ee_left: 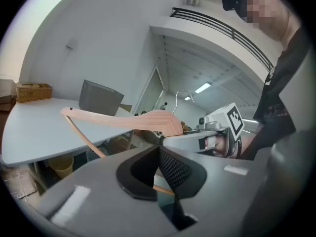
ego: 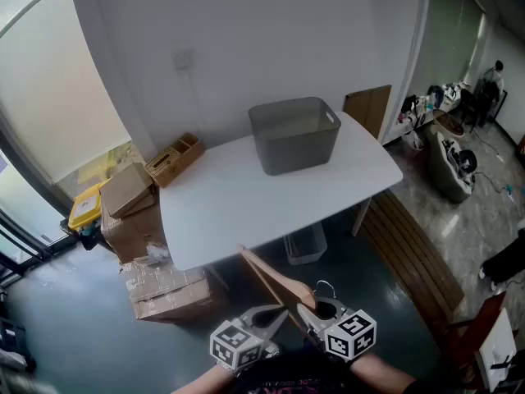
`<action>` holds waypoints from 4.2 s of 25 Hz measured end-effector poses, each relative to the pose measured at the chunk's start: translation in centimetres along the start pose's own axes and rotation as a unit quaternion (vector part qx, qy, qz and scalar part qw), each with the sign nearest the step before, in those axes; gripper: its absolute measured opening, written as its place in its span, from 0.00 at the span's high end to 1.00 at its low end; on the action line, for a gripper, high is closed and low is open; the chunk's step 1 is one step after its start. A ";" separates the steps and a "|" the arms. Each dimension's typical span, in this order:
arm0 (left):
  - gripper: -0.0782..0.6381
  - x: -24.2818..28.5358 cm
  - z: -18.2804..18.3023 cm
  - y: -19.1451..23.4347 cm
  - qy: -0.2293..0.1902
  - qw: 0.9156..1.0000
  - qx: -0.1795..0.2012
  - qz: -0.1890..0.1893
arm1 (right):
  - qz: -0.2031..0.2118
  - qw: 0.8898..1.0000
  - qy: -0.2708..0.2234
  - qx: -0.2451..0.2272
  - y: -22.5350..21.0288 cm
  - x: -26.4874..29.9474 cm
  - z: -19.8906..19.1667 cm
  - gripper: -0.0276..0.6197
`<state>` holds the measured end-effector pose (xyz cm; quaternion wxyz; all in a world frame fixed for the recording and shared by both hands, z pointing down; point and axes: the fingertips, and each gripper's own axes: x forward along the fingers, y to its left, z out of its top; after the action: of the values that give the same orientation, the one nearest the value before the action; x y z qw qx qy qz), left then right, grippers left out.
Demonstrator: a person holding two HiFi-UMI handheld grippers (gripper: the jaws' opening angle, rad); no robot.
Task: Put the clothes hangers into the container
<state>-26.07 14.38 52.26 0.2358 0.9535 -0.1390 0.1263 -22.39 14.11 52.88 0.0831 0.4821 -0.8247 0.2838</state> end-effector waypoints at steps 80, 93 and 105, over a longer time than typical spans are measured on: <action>0.88 26.4 6.9 -7.5 -0.001 0.999 0.007 0.031 | 0.006 0.998 -0.033 -0.052 -25.3 -13.3 8.7 0.87; 0.88 29.4 10.0 -6.5 -0.030 0.996 0.008 0.081 | 0.022 0.998 -0.028 -0.051 -29.7 -14.4 10.0 0.87; 0.88 30.3 15.0 -0.6 -0.047 0.997 0.016 0.059 | 0.001 0.998 -0.025 -0.060 -31.6 -9.6 13.9 0.87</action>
<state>4.95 1.34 48.45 0.2056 0.9521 -0.2043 0.0978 11.12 1.90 49.73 0.0904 0.4823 -0.8426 0.2220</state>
